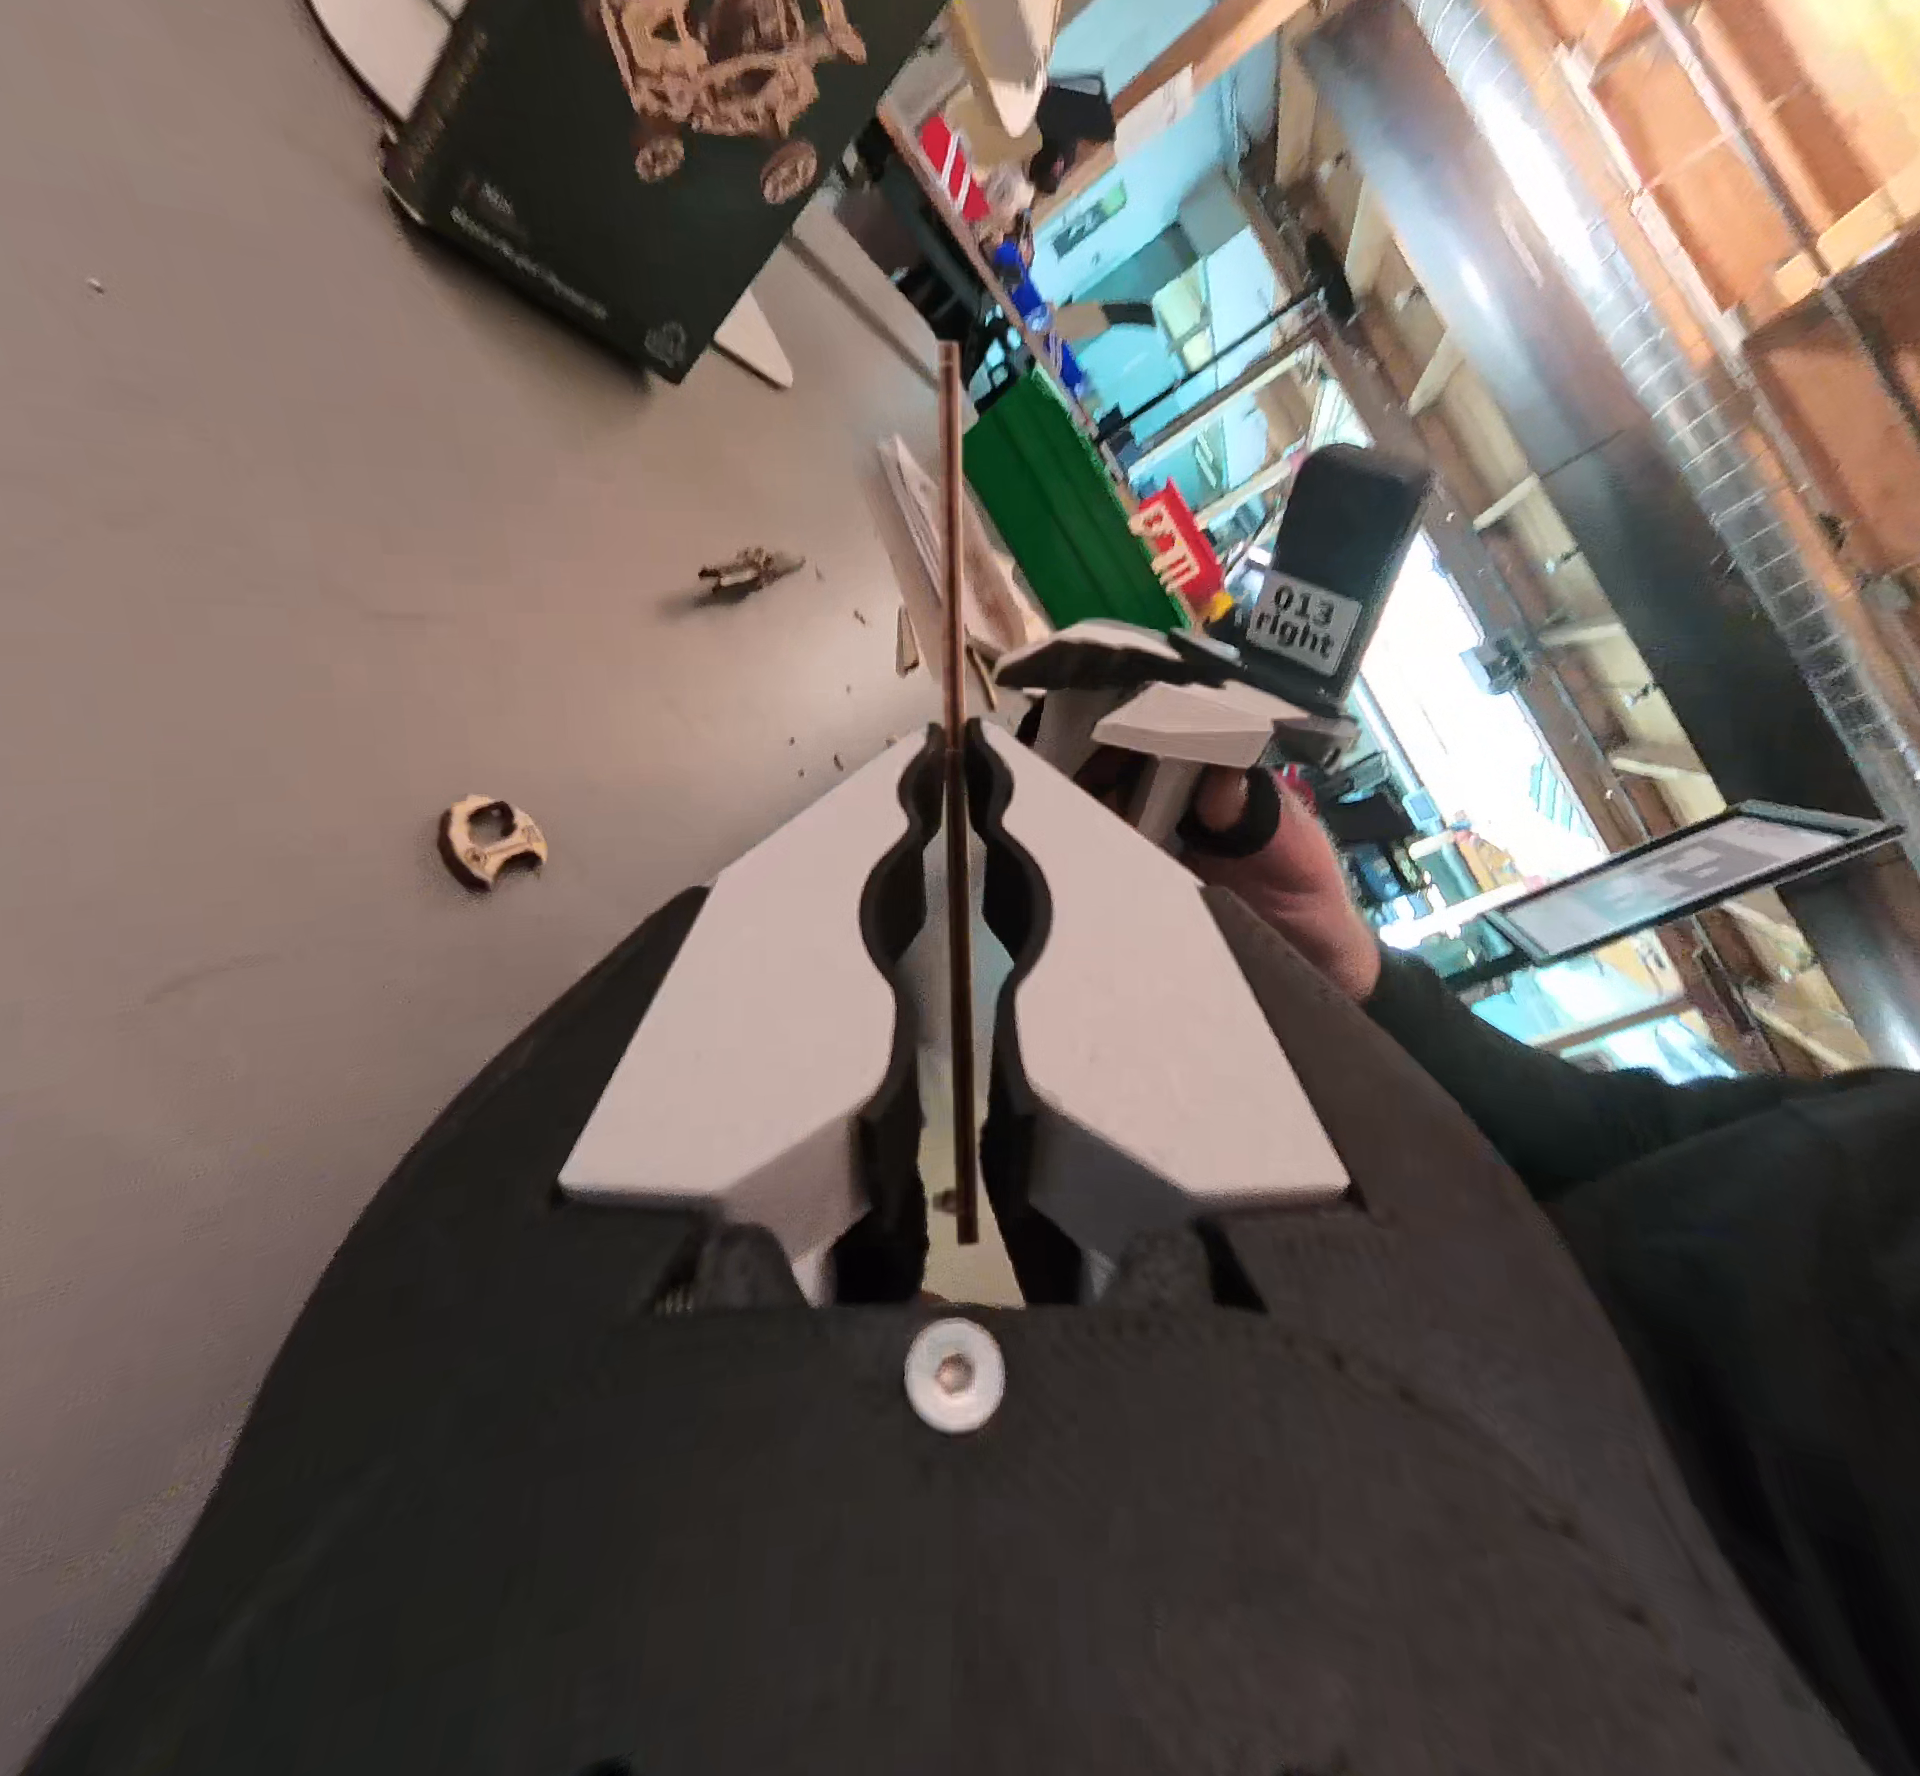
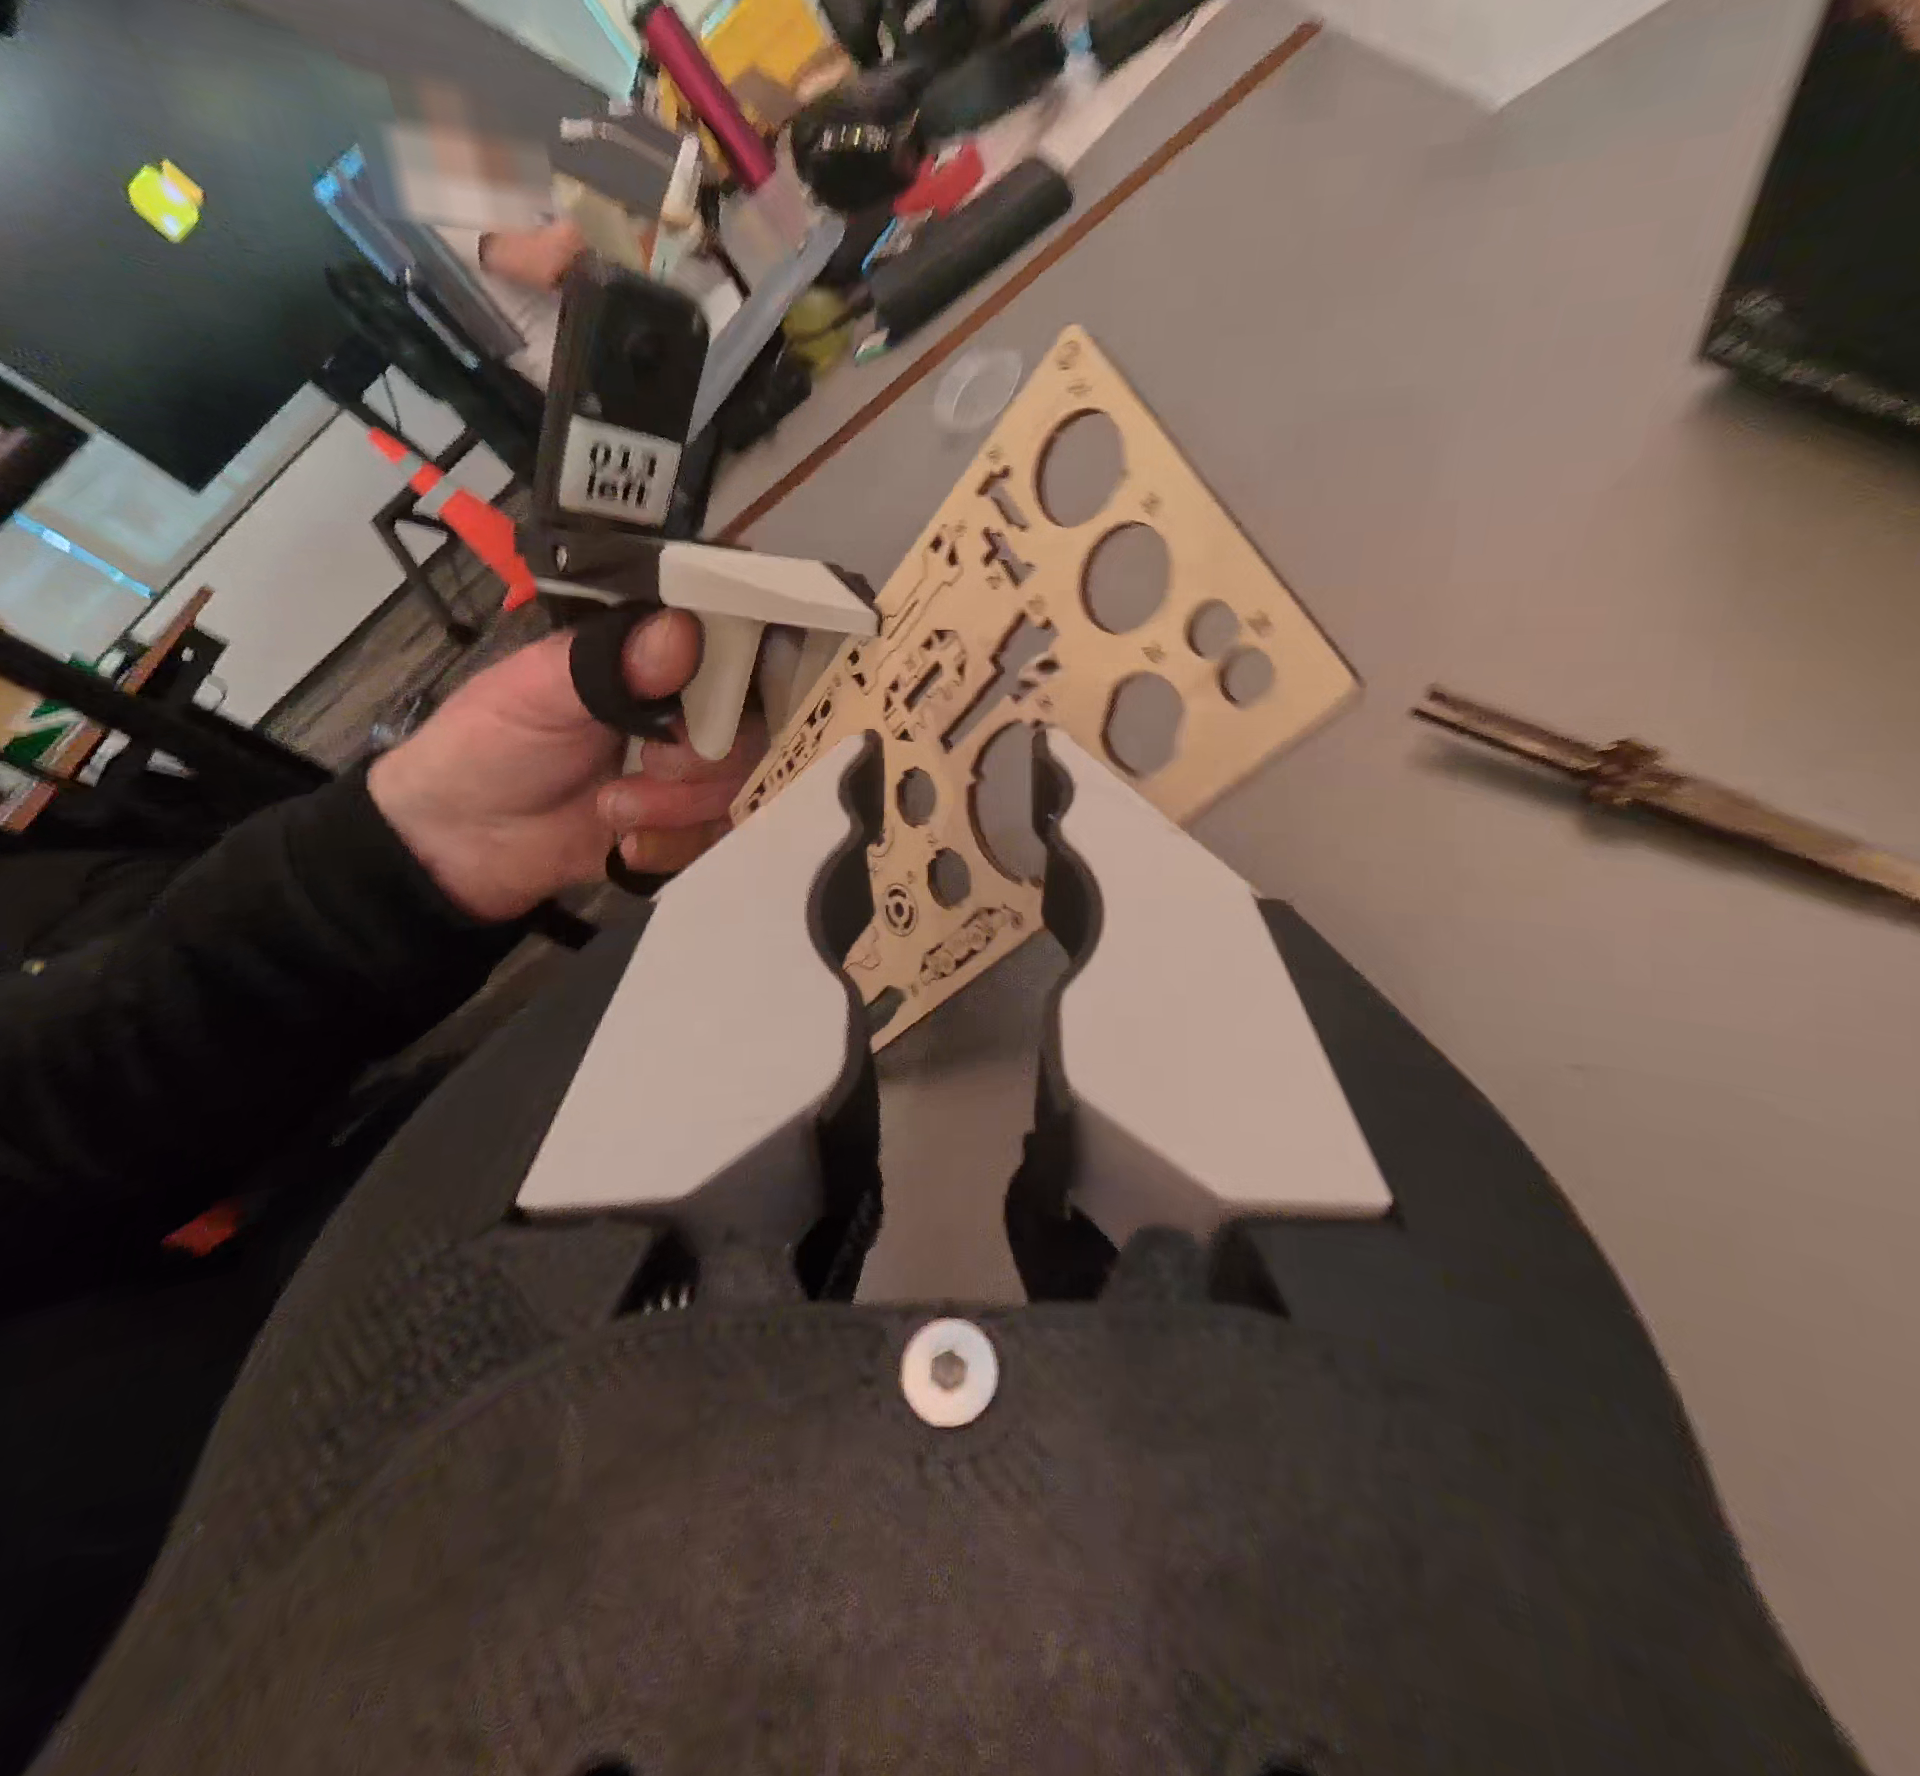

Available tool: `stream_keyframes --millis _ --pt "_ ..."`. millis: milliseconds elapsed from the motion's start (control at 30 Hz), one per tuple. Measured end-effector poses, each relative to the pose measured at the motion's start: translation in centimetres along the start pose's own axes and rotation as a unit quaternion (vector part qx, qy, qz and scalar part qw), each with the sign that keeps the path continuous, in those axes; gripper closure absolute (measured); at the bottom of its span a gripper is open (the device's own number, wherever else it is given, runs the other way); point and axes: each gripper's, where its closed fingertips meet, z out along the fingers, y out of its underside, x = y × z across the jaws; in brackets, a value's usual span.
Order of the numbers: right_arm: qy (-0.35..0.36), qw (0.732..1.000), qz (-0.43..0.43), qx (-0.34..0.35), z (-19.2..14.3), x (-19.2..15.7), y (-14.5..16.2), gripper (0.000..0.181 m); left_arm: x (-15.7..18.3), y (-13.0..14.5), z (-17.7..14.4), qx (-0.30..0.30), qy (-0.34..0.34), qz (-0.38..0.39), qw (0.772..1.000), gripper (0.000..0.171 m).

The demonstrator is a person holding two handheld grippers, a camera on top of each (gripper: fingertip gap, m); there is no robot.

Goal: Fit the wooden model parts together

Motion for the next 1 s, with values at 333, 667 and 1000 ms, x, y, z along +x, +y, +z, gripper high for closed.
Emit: stream_keyframes --millis 333,667,1000 --pt "-0.041 0.998 0.051 0.013 -0.4 1.3 -0.2 0.142 2.5 -2.7 0.4 0.107 0.081 -0.011 0.991 0.17" --pt "-0.219 0.966 0.136 0.025 0.5 -2.3 -1.6 0.181 3.7 -2.9 -0.8 0.117 0.13 -0.03 0.984 0.155" --pt "-0.256 0.959 0.124 -0.013 1.3 -3.1 -2.1 0.178 4.0 1.0 -0.3 -0.001 0.116 0.001 0.993 0.169"
